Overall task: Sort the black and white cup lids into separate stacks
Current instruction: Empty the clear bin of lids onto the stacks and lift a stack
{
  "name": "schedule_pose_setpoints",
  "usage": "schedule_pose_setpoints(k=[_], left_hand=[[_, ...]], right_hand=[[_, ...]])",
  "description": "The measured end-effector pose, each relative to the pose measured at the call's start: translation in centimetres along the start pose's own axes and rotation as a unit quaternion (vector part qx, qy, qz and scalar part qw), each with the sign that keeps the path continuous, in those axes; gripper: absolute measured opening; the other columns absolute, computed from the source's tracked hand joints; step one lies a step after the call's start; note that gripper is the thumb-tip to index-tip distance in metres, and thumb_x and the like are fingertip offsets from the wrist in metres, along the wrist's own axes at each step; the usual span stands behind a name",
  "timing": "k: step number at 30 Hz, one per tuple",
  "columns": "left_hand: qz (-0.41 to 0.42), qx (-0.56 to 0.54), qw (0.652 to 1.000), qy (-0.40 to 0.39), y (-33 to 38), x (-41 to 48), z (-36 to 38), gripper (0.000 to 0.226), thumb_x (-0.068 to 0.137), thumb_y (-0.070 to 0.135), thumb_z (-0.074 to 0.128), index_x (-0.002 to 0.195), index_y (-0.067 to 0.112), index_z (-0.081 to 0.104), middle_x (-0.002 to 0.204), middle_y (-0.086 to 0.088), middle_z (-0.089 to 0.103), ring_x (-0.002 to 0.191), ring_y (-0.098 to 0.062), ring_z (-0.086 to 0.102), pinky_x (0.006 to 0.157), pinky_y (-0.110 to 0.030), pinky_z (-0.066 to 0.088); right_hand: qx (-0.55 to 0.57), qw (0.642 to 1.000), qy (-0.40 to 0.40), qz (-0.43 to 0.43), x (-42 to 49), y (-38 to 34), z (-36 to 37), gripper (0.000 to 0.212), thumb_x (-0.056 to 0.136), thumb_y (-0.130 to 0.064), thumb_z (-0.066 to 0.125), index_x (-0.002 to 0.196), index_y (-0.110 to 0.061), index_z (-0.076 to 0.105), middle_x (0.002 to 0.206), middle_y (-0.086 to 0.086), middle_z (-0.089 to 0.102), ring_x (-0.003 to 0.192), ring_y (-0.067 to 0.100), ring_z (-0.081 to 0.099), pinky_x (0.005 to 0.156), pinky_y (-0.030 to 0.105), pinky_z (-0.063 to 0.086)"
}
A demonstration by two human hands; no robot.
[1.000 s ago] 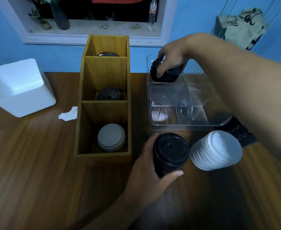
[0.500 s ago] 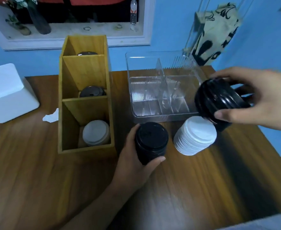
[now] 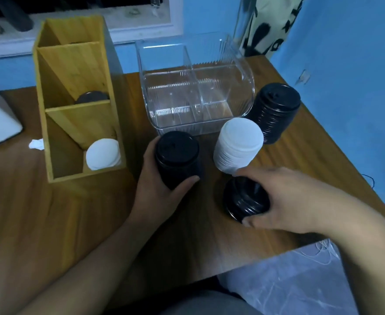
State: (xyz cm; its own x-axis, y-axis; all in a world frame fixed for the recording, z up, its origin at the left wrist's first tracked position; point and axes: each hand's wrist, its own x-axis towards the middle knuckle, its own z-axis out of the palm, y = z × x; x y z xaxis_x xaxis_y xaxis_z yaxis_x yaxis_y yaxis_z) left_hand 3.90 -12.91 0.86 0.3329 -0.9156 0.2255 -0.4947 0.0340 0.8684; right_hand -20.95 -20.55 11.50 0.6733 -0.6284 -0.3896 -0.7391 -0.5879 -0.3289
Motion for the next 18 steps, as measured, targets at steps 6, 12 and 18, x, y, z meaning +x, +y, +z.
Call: schedule_pose_setpoints(k=[6,12,18], left_hand=[[0.005,0.011,1.0,0.002,-0.1,-0.1,0.2,0.105,0.075,0.043,0.087,0.151,0.043,0.015,0.139,0.049,0.025,0.135,0.024,0.026,0.11,-0.002,0.024],[0.019,0.014,1.0,0.009,0.1,-0.1,0.2,0.102,0.073,0.049,0.082,0.15,0.043,0.016,0.141,0.044,0.026,0.135,0.024,0.025,0.11,-0.001,0.024],[0.02,0.02,1.0,0.011,0.2,-0.2,0.3,0.101,0.073,0.05,0.082,0.149,0.046,0.015,0.141,0.038,0.032,0.133,0.026,0.025,0.108,0.001,0.024]], right_hand=[[-0.027,0.999,0.023,0.028,0.9,1.0,2.8,0.105,0.063,-0.073,0.079,0.149,-0.05,0.022,0.145,-0.014,0.046,0.126,0.02,0.054,0.095,0.04,0.052],[0.056,0.992,0.111,0.026,-1.2,2.4,1.7,0.103,0.054,-0.072,0.082,0.143,-0.048,0.036,0.135,-0.012,0.053,0.121,0.015,0.054,0.102,0.037,0.048],[0.128,0.976,0.149,0.099,-3.5,6.8,0.3,0.105,0.043,-0.081,0.071,0.137,-0.043,0.047,0.119,-0.013,0.06,0.109,0.012,0.058,0.093,0.027,0.042]])
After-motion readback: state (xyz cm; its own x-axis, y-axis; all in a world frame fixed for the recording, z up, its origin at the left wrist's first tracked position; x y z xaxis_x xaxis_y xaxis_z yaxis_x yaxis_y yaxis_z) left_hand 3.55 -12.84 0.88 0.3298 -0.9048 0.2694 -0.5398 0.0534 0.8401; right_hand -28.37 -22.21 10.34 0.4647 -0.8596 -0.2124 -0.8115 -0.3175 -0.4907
